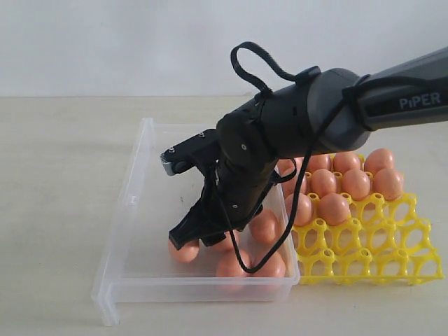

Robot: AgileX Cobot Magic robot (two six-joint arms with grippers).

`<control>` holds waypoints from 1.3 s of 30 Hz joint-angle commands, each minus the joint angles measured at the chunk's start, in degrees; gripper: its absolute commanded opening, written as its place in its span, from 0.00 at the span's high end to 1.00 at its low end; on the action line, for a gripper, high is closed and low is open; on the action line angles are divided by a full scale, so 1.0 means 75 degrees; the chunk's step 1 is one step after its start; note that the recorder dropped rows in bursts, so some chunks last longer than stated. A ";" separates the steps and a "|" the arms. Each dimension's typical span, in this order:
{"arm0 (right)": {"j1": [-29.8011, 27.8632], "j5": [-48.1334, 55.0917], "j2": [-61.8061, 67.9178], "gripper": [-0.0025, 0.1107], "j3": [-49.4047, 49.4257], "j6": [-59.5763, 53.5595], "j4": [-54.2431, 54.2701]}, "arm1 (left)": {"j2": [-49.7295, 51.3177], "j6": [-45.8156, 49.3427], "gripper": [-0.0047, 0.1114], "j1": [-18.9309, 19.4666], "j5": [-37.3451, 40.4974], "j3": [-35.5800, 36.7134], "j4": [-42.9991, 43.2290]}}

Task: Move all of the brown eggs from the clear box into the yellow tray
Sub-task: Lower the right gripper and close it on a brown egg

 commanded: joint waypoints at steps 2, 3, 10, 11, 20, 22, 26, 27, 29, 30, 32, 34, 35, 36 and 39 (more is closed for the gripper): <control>-0.0042 0.0086 -0.0021 0.91 -0.0038 -0.0585 -0.0193 | -0.0019 -0.0068 0.93 -0.0013 -0.0028 0.0026 -0.0067; -0.0042 0.0086 -0.0021 0.86 -0.0038 -0.0602 -0.0193 | -0.0019 -0.0068 0.93 -0.0013 -0.0028 0.0026 -0.0067; -0.0042 -0.0208 -0.0021 0.55 -0.0038 -0.0352 -0.0240 | -0.0019 -0.0068 0.93 -0.0013 -0.0028 0.0026 -0.0067; -0.0042 -0.0208 -0.0021 0.55 -0.0038 -0.0352 -0.0276 | -0.0019 -0.0068 0.93 -0.0013 -0.0028 0.0026 -0.0067; -0.0042 -0.0194 0.0471 0.55 -0.0038 -0.0264 -0.0326 | -0.0019 -0.0068 0.93 -0.0013 -0.0007 0.0026 -0.0067; -0.0042 -0.0207 0.0589 0.55 -0.0038 -0.0264 -0.0380 | -0.0019 -0.0068 0.93 -0.0013 -0.0007 0.0026 -0.0067; -0.0042 -0.0286 0.0574 0.55 -0.0038 -0.0258 -0.0416 | -0.0019 -0.0068 0.93 -0.0013 -0.0007 0.0026 -0.0067; -0.0042 -0.0288 0.0574 0.55 -0.0059 -0.0258 -0.0432 | -0.0019 -0.0068 0.93 -0.0013 -0.0007 0.0026 -0.0067; -0.0042 -0.0325 0.0574 0.55 -0.0164 -0.0258 -0.0432 | -0.0019 -0.0068 0.93 -0.0013 -0.0007 0.0026 -0.0067; -0.0042 -0.0361 0.0574 0.55 -0.0212 -0.0258 -0.0432 | -0.0019 -0.0068 0.93 -0.0013 -0.0007 0.0026 -0.0067; -0.0042 -0.0363 0.0588 0.55 -0.0367 -0.0211 -0.0432 | -0.0019 -0.0068 0.93 -0.0013 -0.0007 0.0026 -0.0067; -0.0042 -0.0335 0.0588 0.55 -0.0485 -0.0202 -0.0432 | -0.0019 -0.0068 0.93 -0.0013 -0.0024 0.0026 -0.0067; -0.0042 -0.0336 0.0588 0.55 -0.0499 -0.0176 -0.0432 | -0.0019 -0.0068 0.93 -0.0013 -0.0024 0.0026 -0.0067; -0.0042 -0.0336 0.0588 0.55 -0.0499 -0.0176 -0.0432 | -0.0019 -0.0068 0.93 -0.0013 -0.0024 0.0026 -0.0067; -0.0042 -0.0165 0.0625 0.57 -0.0498 -0.0179 -0.0432 | -0.0019 -0.0068 0.93 -0.0013 -0.0024 0.0026 -0.0067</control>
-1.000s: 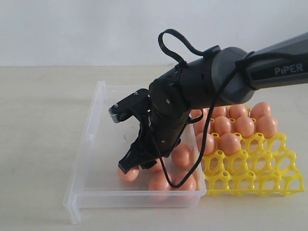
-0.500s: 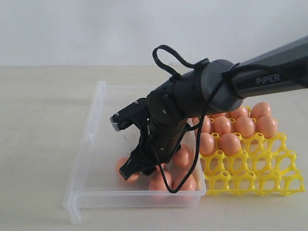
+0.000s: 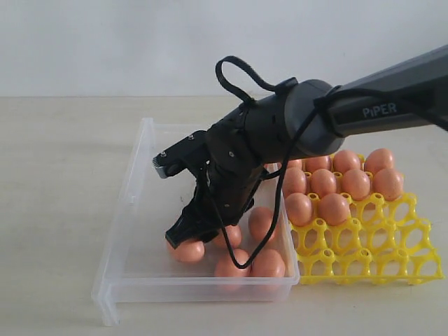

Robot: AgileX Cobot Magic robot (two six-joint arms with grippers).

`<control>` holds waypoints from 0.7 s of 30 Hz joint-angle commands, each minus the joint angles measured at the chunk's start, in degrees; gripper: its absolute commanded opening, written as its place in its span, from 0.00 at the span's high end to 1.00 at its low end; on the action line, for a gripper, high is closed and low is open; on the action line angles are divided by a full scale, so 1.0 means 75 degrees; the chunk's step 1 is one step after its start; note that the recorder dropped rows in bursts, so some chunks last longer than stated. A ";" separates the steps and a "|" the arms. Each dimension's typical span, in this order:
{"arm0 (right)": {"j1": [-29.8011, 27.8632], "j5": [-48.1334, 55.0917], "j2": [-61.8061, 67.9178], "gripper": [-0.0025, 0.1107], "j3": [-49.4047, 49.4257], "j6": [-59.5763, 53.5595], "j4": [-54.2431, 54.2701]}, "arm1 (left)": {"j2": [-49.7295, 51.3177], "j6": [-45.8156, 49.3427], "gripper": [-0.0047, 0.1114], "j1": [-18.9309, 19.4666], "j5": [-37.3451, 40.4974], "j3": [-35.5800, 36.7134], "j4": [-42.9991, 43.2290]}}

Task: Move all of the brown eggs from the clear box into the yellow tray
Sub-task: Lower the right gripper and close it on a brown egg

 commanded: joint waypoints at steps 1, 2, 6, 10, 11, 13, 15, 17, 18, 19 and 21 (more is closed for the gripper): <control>-0.0042 0.0253 0.0053 0.58 -0.0042 0.0004 -0.0047 | -0.0019 -0.0068 0.93 -0.0013 -0.0024 0.0026 -0.0067; -0.0042 0.0352 0.0069 0.59 -0.0042 -0.0021 -0.0047 | -0.0019 -0.0068 0.93 -0.0013 -0.0009 0.0026 -0.0067; -0.0042 0.0534 0.0198 0.59 -0.0042 -0.0041 -0.0172 | -0.0019 -0.0068 0.93 -0.0013 0.0007 0.0026 -0.0067; -0.0042 0.0405 0.0266 0.59 -0.0042 -0.0053 -0.0190 | -0.0019 -0.0068 0.93 -0.0013 0.0007 0.0026 -0.0067; -0.0042 0.0372 0.0266 0.59 -0.0042 -0.0053 -0.0190 | -0.0019 -0.0068 0.93 -0.0013 0.0007 0.0026 -0.0067; -0.0042 0.0372 0.0266 0.68 -0.0042 -0.0072 -0.0219 | -0.0019 -0.0068 0.93 -0.0013 0.0007 0.0026 -0.0067; -0.0042 0.0372 0.0266 0.88 -0.0042 -0.0087 -0.0288 | -0.0019 -0.0068 0.93 -0.0013 0.0007 0.0026 -0.0067; -0.0042 0.0372 0.0266 0.98 -0.0042 -0.0072 -0.0535 | -0.0019 -0.0068 0.93 -0.0013 0.0007 0.0026 -0.0067; -0.0042 0.0372 0.0266 0.98 -0.0042 -0.0010 -0.0663 | -0.0019 -0.0068 0.93 -0.0013 -0.0016 0.0026 -0.0067; -0.0042 0.0335 0.0213 0.98 -0.0042 0.0121 -0.0850 | -0.0019 -0.0068 0.93 -0.0013 -0.0016 0.0026 -0.0067; -0.0042 0.0257 0.0108 0.98 -0.0042 0.0639 -0.1389 | -0.0019 -0.0068 0.93 -0.0013 -0.0016 0.0026 -0.0067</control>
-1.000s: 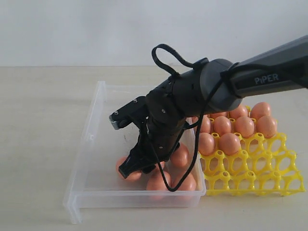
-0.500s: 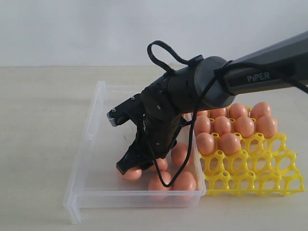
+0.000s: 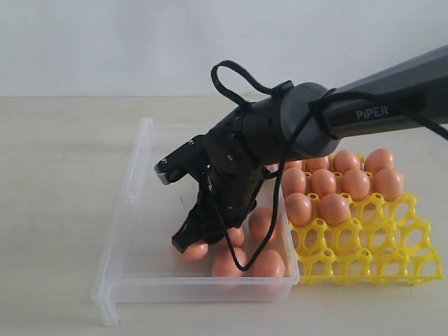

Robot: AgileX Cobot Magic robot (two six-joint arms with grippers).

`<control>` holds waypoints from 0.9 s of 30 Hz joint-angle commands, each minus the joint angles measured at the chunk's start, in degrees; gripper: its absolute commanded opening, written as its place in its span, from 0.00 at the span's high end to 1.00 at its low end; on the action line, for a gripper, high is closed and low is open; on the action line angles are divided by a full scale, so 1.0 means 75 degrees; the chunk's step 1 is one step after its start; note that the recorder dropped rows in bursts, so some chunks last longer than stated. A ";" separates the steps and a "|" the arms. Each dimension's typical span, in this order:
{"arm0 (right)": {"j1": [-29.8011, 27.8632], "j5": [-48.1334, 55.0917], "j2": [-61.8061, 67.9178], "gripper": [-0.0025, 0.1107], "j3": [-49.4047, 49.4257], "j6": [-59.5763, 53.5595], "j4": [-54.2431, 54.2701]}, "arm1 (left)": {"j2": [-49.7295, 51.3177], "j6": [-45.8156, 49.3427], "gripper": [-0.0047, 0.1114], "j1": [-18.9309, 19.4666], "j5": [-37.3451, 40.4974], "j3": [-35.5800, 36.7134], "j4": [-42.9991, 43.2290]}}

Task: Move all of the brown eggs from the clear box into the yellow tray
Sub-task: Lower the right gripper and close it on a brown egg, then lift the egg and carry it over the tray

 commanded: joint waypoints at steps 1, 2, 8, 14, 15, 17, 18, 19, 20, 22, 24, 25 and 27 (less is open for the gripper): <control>-0.0042 -0.0134 -0.0118 0.98 0.0021 0.1007 -0.1330 | -0.0019 -0.0068 0.93 -0.0013 -0.0016 0.0026 -0.0067; -0.0042 -0.0242 -0.0234 0.98 0.0047 0.1556 -0.1748 | -0.0019 -0.0068 0.93 -0.0013 -0.0016 0.0026 -0.0067; -0.0042 -0.1531 -0.1097 0.98 0.0741 0.3403 -0.3254 | -0.0019 -0.0068 0.93 -0.0013 -0.0016 0.0026 -0.0067; -0.0179 -0.2196 -0.1793 0.98 0.1656 0.5236 -0.4868 | -0.0019 -0.0068 0.93 -0.0013 -0.0016 0.0026 -0.0067; -0.0265 -0.2470 -0.1925 0.98 0.1850 0.5613 -0.5126 | -0.0019 -0.0068 0.93 -0.0013 -0.0016 0.0026 -0.0067; -0.0483 -0.3157 -0.2170 0.98 0.2260 0.6374 -0.5649 | -0.0019 -0.0068 0.93 -0.0013 -0.0016 0.0026 -0.0067; -0.0584 -0.3475 -0.2276 0.98 0.2457 0.6634 -0.5842 | -0.0019 -0.0068 0.93 -0.0013 -0.0016 0.0026 -0.0067; -0.0688 -0.3715 -0.2380 0.98 0.2605 0.6845 -0.6021 | -0.0019 -0.0068 0.93 -0.0013 -0.0016 0.0026 -0.0067; -0.0843 -0.3994 -0.2541 0.98 0.2813 0.6956 -0.6125 | -0.0019 -0.0068 0.93 -0.0013 -0.0016 0.0026 -0.0067; -0.1053 -0.4150 -0.2799 0.98 0.3050 0.6956 -0.6125 | -0.0019 -0.0068 0.93 -0.0013 -0.0016 0.0026 -0.0067; -0.1259 -0.4242 -0.3120 0.98 0.3336 0.6884 -0.6125 | -0.0019 -0.0068 0.93 -0.0013 -0.0016 0.0026 -0.0067; -0.1350 -0.4374 -0.3251 0.98 0.3485 0.6865 -0.6125 | -0.0019 -0.0068 0.93 -0.0013 -0.0016 0.0026 -0.0067; -0.1611 -0.4686 -0.3591 0.98 0.3768 0.6865 -0.6125 | -0.0019 -0.0068 0.93 -0.0013 -0.0016 0.0026 -0.0067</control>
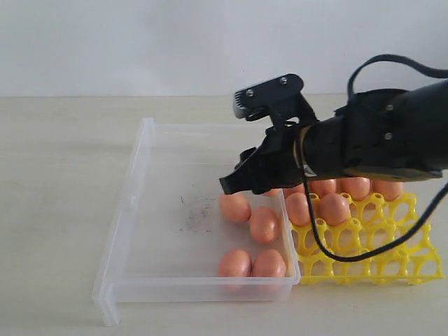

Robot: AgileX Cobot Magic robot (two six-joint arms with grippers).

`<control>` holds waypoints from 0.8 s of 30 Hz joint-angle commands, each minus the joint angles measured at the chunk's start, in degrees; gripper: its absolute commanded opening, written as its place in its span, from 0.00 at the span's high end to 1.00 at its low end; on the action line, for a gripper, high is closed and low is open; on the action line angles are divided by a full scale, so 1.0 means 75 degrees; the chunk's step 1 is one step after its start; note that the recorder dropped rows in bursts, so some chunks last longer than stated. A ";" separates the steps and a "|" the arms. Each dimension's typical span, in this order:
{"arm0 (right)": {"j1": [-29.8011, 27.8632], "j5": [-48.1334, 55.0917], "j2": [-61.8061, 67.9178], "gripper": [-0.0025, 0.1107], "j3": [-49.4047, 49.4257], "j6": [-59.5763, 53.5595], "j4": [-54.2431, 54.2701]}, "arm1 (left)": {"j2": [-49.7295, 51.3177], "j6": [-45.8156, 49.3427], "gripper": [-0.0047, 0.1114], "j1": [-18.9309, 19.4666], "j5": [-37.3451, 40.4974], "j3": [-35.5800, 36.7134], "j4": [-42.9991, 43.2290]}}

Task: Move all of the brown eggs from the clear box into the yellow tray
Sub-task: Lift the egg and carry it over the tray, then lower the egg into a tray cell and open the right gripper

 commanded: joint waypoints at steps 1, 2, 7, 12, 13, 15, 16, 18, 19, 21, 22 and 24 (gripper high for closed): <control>-0.0555 -0.0679 -0.0761 0.98 0.0591 0.0038 -0.0118 | -0.0019 -0.0068 0.93 -0.0013 -0.0016 0.0026 -0.0067; -0.0711 -0.0790 -0.0928 0.98 0.0733 0.0038 -0.0118 | -0.0019 -0.0068 0.93 -0.0013 -0.0016 0.0026 -0.0067; -0.2330 -0.2407 -0.1977 0.98 0.2060 -0.0515 0.0398 | -0.0019 -0.0068 0.93 -0.0013 -0.0016 0.0026 -0.0067; -0.3541 -0.5050 -0.2165 0.98 0.3791 -0.3459 0.2993 | -0.0019 -0.0068 0.93 -0.0013 -0.0016 0.0026 -0.0067; -0.3570 -0.5289 -0.2165 0.98 0.4025 -0.4087 0.3338 | -0.0019 -0.0068 0.93 -0.0013 -0.0016 0.0026 -0.0067; -0.3570 -0.5693 -0.2165 0.98 0.4462 -0.4945 0.4007 | -0.0019 -0.0068 0.93 -0.0013 -0.0016 0.0026 -0.0067; -0.3570 -0.5920 -0.2165 0.98 0.4619 -0.5412 0.4321 | -0.0019 -0.0068 0.93 -0.0013 -0.0016 0.0026 -0.0067; -0.3570 -0.6001 -0.2063 0.98 0.4688 -0.5796 0.4759 | -0.0019 -0.0068 0.93 -0.0013 -0.0016 0.0026 -0.0067; -0.3570 -0.6081 -0.1930 0.98 0.4688 -0.5813 0.4922 | -0.0019 -0.0068 0.93 -0.0013 -0.0016 0.0026 -0.0067; -0.3570 -0.6415 -0.1615 0.98 0.4688 -0.5952 0.5083 | -0.0019 -0.0068 0.93 -0.0013 -0.0027 0.0026 -0.0067; -0.3570 -0.6589 -0.1420 0.98 0.4688 -0.5991 0.5083 | -0.0019 -0.0068 0.93 -0.0013 -0.0027 0.0026 -0.0067; -0.3570 -0.6824 -0.1123 0.98 0.4688 -0.6075 0.5141 | -0.0019 -0.0068 0.93 -0.0013 -0.0027 0.0026 -0.0067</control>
